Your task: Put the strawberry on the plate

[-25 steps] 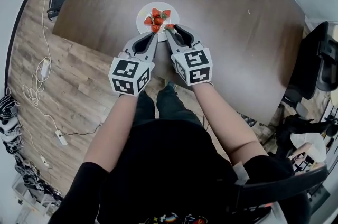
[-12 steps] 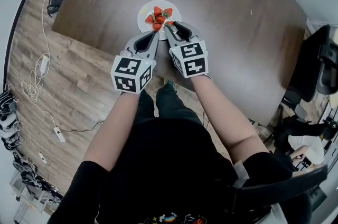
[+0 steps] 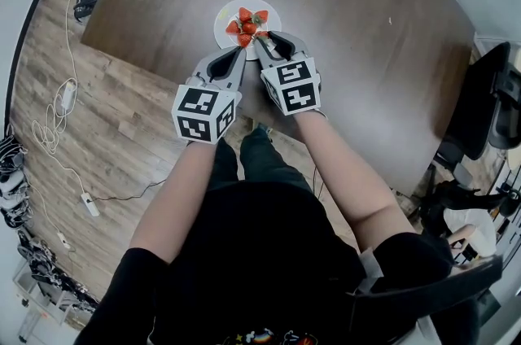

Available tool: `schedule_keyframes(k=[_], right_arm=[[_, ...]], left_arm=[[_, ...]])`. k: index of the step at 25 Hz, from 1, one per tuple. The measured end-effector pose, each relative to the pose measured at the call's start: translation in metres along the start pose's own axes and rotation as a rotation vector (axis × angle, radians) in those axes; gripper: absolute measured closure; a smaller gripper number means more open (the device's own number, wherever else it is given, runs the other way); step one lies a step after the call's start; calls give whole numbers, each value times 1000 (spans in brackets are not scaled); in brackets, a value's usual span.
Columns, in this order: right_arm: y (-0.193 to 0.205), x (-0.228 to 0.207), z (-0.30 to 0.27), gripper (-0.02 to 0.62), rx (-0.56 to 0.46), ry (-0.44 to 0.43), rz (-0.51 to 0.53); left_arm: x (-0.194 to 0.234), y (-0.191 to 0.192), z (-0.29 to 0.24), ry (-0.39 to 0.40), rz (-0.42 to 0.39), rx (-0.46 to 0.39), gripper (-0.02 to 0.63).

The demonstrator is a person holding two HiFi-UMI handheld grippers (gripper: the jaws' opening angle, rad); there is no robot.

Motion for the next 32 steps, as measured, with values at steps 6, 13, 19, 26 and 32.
schedule_keyframes(k=[6, 13, 19, 26, 32], right_arm=[[0, 0, -1, 486, 16, -10, 44], [-3, 1, 0, 485, -8, -11, 46], [-7, 2, 3, 485, -16, -14, 40], [-19, -2, 16, 485, -91, 12, 10], [-28, -10, 35, 485, -155, 59, -24]], left_arm=[[-4, 3, -1, 5, 3, -1, 601], [-3, 1, 0, 0, 5, -9, 601], [0, -1, 2, -8, 10, -14, 601], [-1, -7, 3, -4, -8, -25, 601], [0, -17, 6, -6, -32, -40, 601]])
Point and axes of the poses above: the fingertips, and each gripper's own axes: z backward along the fingers, x to its left, y out of its underside, the point moved 6 cm from there along z, backward along the fingers, and after that the axes turned 3 degrees about x, right-handed, at the moved point
